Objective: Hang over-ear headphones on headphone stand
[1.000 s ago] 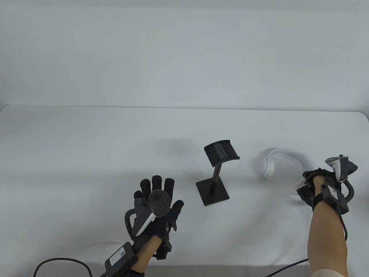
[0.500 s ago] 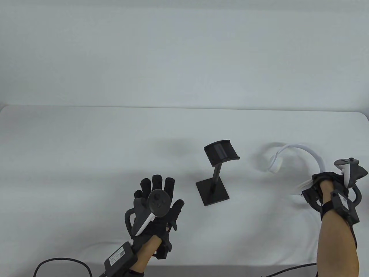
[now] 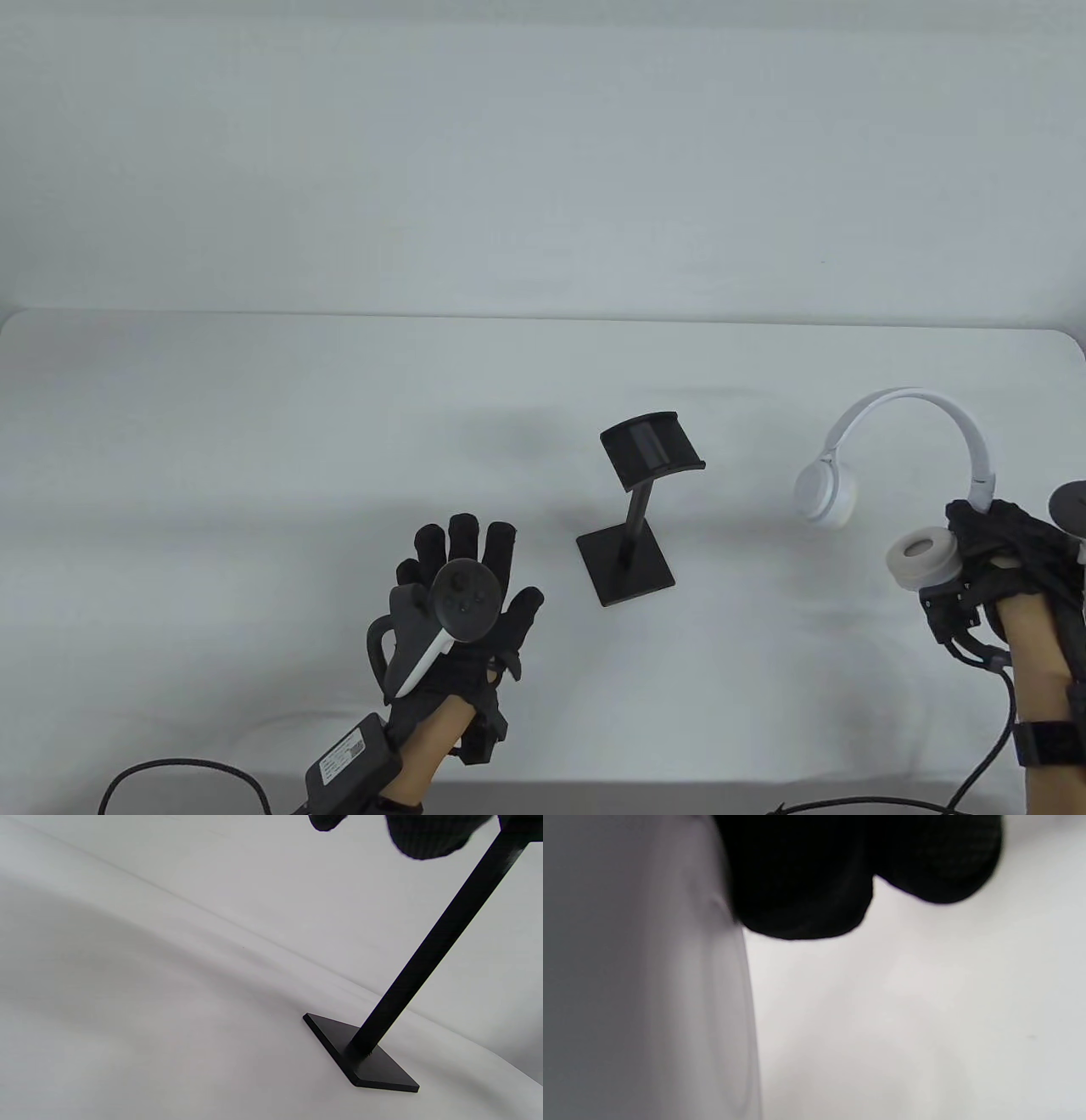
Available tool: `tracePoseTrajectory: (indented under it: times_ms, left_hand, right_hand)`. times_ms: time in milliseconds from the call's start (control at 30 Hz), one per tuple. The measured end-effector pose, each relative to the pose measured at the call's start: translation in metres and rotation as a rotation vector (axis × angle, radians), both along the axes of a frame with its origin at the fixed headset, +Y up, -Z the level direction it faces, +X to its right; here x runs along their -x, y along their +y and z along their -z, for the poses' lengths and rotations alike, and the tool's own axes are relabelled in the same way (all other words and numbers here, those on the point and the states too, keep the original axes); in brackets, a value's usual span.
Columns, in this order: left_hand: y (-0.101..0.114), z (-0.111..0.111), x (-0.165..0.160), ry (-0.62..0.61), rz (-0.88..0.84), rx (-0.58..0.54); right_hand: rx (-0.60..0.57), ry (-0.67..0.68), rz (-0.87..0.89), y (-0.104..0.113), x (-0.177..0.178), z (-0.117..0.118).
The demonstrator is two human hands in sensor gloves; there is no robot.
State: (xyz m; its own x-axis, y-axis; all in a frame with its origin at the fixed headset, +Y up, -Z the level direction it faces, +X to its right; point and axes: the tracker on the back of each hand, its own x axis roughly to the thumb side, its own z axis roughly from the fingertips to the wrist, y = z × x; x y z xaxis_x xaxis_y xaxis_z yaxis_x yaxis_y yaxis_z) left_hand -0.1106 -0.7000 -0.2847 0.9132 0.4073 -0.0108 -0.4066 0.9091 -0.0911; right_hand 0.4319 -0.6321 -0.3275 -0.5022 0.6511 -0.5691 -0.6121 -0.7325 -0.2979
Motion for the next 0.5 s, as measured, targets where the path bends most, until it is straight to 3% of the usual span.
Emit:
tracePoseTrajectory:
  times_ms: [233, 500]
  left_hand:
    - [-0.001, 0.000, 0.000, 0.004, 0.011, 0.006]
    - [-0.001, 0.000, 0.002, 0.018, -0.003, 0.012]
  right_hand:
    - [-0.195, 0.177, -0.065, 0.034, 0.068, -0.022]
    - [-0.275, 0.310, -0.158, 0.031, 0.141, -0.018]
